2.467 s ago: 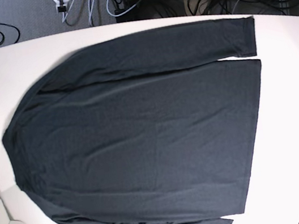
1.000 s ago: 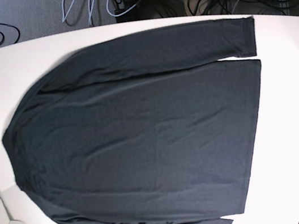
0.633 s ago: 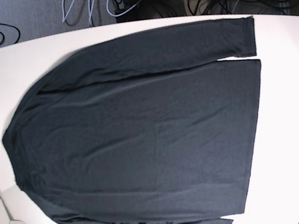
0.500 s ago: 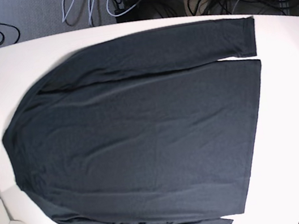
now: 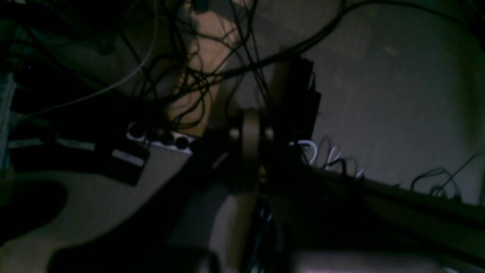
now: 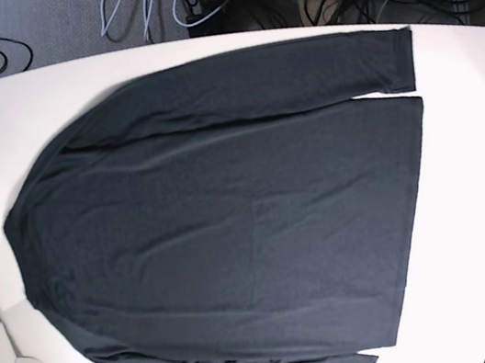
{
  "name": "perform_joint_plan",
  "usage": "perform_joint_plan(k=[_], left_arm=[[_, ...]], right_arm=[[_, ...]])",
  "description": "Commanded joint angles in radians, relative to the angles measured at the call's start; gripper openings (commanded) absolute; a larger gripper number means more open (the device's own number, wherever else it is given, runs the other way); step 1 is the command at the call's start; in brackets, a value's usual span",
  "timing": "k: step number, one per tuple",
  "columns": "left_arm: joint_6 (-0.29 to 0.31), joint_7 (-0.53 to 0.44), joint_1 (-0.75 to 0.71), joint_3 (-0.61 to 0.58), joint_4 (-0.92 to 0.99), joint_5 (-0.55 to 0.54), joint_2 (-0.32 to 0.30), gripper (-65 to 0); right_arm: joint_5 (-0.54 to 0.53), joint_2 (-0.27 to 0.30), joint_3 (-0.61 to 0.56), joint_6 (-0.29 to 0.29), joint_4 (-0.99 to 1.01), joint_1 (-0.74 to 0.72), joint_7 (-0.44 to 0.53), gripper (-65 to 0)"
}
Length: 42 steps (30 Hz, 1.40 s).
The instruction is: Fold the T-shirt properly
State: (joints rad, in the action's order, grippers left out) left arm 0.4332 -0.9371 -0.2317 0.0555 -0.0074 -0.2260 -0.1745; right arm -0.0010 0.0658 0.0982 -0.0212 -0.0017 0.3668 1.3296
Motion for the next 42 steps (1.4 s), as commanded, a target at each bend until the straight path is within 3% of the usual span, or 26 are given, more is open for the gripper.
perform_joint_plan(k=[1,4,10,15,20,26,36,42], left_arm=[[0.006,-0.056,-0.021,-0.001,0.005,-0.006,-0.009,-65.0],[0.003,-0.145,-0.022,-0.003,0.007,-0.005,-0.009,-65.0],[-0.004,-0.162,0.016,-0.001,0.007,-0.006,-0.023,-65.0],[-0.004,-0.392,0.097,-0.003,0.007,-0.014,-0.018,-65.0],[0.008,-0.382,0.275,-0.004,0.007,-0.014,-0.029,-65.0],[0.025,-0.382,0.285,-0.081,0.007,-0.02,-0.026,-65.0],[0.033,-0.382,0.28,-0.32,0.007,-0.261,0.017,-65.0],[0.033,-0.382,0.174,-0.509,0.007,-0.454,0.04,-65.0]], right_arm=[[-0.006,0.006,0.002,0.014,0.002,0.021,0.038,-65.0],[-0.006,0.006,0.002,0.014,0.002,0.021,0.041,-65.0],[-0.052,0.001,0.002,0.016,0.002,0.024,0.044,-65.0],[-0.103,0.001,-0.001,0.014,-0.002,0.042,0.046,-65.0],[-0.103,0.001,-0.001,0.014,-0.083,0.08,0.046,-65.0],[-0.104,-0.002,-0.001,0.014,-0.189,0.139,0.044,-65.0],[-0.104,-0.002,0.001,0.014,-0.195,0.143,0.043,-65.0],[-0.104,-0.002,0.001,0.014,-0.195,0.145,0.043,-65.0]])
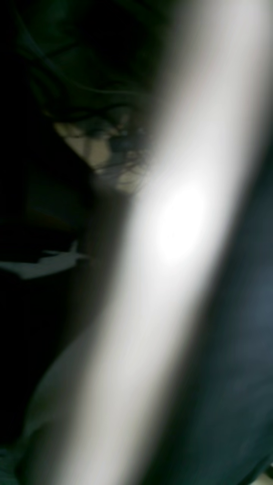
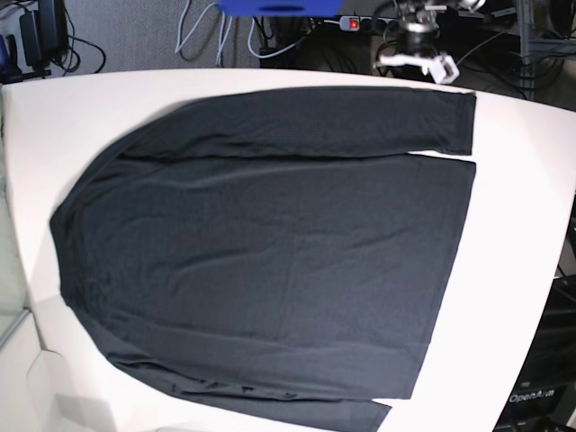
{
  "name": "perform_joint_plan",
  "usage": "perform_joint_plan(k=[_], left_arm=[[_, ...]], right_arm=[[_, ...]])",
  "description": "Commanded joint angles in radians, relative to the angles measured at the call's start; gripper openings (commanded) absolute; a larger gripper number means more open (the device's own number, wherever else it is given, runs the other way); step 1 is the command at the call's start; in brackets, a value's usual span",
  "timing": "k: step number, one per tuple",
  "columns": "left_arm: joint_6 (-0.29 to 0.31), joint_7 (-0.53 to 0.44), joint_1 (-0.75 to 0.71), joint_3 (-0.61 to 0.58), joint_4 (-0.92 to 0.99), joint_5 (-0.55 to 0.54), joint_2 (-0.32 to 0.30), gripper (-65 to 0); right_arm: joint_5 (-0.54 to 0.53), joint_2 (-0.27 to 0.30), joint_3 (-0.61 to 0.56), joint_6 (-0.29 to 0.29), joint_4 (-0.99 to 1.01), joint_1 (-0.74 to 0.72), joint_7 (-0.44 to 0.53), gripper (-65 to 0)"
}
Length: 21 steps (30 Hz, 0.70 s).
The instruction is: Fold the T-shirt properly
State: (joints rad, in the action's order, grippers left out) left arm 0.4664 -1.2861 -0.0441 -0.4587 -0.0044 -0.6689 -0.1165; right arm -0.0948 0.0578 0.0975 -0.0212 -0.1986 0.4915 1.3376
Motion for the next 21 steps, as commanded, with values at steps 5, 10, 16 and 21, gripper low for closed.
perform_joint_plan(k=[5,10,16,21], left_arm=[[-0.001,-0.033,-0.07,-0.125,0.004,-0.154,-0.019,-65.0],[0.002,-0.033,-0.11,-0.209,0.004,-0.249,-0.015,-65.0],[0.032,-0.033,-0.168,-0.32,0.004,-0.372,0.005,-65.0],[0.232,-0.033,-0.184,-0.343,0.004,-0.645,0.013,-65.0]], right_arm=[[-0.01,0.006,0.001,0.014,0.001,0.019,0.035,-65.0],[-0.01,0.006,0.001,0.014,0.001,0.019,0.035,-65.0],[-0.012,0.006,0.001,0.014,0.001,0.017,0.033,-65.0],[-0.012,0.01,0.001,0.014,0.001,0.016,0.027,-65.0]])
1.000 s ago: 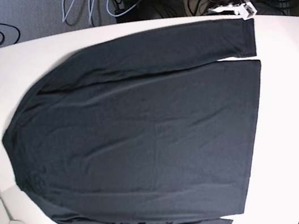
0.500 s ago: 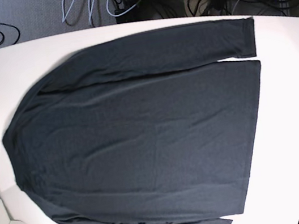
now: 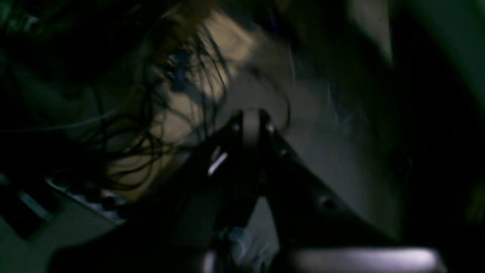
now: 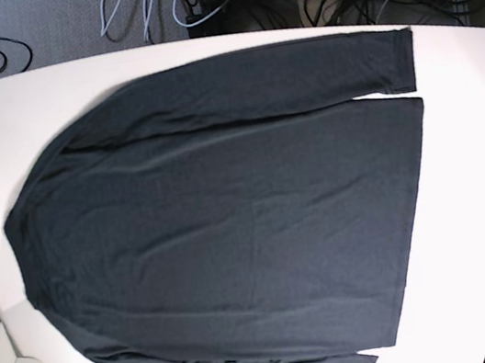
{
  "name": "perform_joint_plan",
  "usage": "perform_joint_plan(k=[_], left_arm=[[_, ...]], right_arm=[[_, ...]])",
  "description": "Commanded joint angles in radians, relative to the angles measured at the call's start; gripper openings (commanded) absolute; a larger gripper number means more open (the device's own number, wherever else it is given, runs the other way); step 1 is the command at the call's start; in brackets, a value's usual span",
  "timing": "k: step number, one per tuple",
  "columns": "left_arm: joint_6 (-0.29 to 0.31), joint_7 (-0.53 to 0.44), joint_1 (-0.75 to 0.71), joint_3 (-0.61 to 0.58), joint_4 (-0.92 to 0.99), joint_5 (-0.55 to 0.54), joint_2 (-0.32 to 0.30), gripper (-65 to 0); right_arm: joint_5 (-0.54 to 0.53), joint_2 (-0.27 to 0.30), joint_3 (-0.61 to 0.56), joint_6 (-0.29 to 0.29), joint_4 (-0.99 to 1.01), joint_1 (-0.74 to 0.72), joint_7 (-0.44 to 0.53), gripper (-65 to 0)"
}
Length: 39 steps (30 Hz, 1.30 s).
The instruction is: Fold the T-shirt properly
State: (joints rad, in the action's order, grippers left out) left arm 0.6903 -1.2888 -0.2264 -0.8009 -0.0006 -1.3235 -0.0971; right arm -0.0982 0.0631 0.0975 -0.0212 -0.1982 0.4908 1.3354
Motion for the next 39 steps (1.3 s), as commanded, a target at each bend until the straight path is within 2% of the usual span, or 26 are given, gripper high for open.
perform_joint_plan(k=[1,3,10,17,23,37,39], left_arm=[[0.008,-0.03,0.0,-0.001,0.001,-0.055,-0.003,-65.0],[0.008,-0.03,0.003,-0.001,0.001,-0.16,0.018,-65.0],[0.008,-0.03,0.14,-0.007,0.001,-0.16,0.136,-65.0],[0.008,-0.03,0.066,-0.26,0.001,-0.16,0.179,-65.0],[0.008,-0.025,0.011,-0.392,0.001,-0.16,0.175,-65.0],[0.008,-0.021,-0.012,-0.386,0.001,-0.16,0.133,-65.0],[0.008,0.013,-0.023,-0.391,0.001,-0.16,0.129,-65.0]], right_arm=[[-0.008,0.005,0.001,0.014,0.001,0.016,0.029,-65.0],[-0.008,0.005,0.001,0.014,0.001,0.016,0.029,-65.0],[-0.007,0.005,0.001,0.014,0.001,0.012,0.029,-65.0],[-0.007,0.002,0.001,0.014,0.001,0.006,0.029,-65.0],[-0.007,0.002,0.001,0.014,0.001,0.003,0.029,-65.0],[-0.007,0.001,0.001,0.014,0.001,0.001,0.028,-65.0],[-0.007,0.001,0.001,0.014,0.001,0.001,0.028,-65.0]])
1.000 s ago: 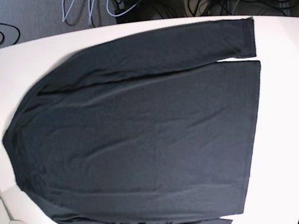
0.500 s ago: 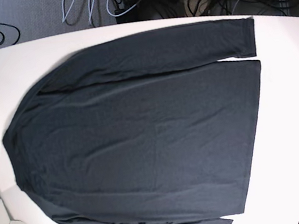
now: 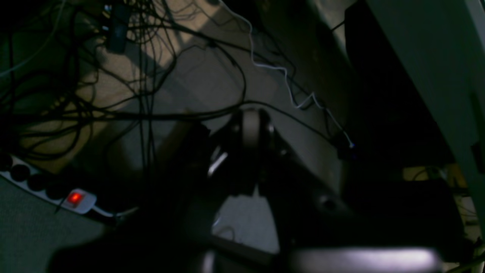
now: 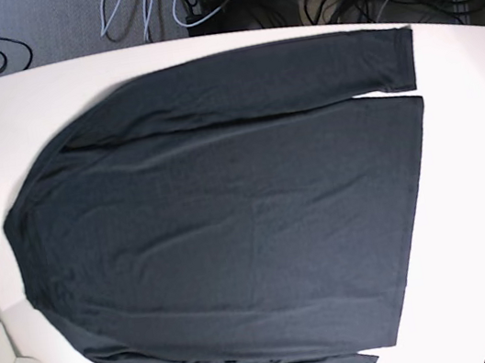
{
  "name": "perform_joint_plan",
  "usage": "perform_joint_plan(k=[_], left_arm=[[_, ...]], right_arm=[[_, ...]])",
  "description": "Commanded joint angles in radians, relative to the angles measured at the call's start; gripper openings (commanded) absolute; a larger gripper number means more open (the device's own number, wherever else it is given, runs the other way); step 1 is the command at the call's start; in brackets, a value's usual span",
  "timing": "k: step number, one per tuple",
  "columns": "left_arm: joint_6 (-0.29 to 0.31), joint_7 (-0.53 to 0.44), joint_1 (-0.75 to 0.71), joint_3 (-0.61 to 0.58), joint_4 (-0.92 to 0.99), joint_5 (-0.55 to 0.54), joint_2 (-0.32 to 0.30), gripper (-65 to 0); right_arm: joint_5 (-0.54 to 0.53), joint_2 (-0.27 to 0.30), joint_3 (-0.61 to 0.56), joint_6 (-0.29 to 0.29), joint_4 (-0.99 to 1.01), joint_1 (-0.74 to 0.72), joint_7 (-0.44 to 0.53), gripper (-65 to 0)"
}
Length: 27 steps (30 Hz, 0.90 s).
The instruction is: Fold the T-shirt properly
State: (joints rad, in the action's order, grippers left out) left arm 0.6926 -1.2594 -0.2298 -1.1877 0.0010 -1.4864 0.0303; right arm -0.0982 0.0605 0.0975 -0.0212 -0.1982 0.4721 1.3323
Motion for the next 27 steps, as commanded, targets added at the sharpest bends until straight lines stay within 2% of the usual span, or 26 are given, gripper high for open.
perform_joint_plan(k=[1,14,21,27], left_arm=[[0.006,0.005,-0.015,-0.004,-0.001,0.003,-0.01,-65.0],[0.006,0.031,-0.019,-0.004,-0.001,0.003,-0.02,-65.0],[0.006,0.137,-0.01,-0.002,-0.001,0.003,-0.051,-65.0],[0.006,0.14,-0.007,-0.004,-0.001,0.003,-0.048,-65.0]], right_arm=[[-0.007,0.003,0.001,0.014,0.001,0.02,0.031,-65.0],[-0.005,0.003,0.001,0.014,0.001,0.02,0.031,-65.0],[-0.007,0.003,0.001,0.014,0.003,0.02,0.029,-65.0],[-0.007,0.003,0.001,0.014,0.003,0.004,-0.029,-65.0]])
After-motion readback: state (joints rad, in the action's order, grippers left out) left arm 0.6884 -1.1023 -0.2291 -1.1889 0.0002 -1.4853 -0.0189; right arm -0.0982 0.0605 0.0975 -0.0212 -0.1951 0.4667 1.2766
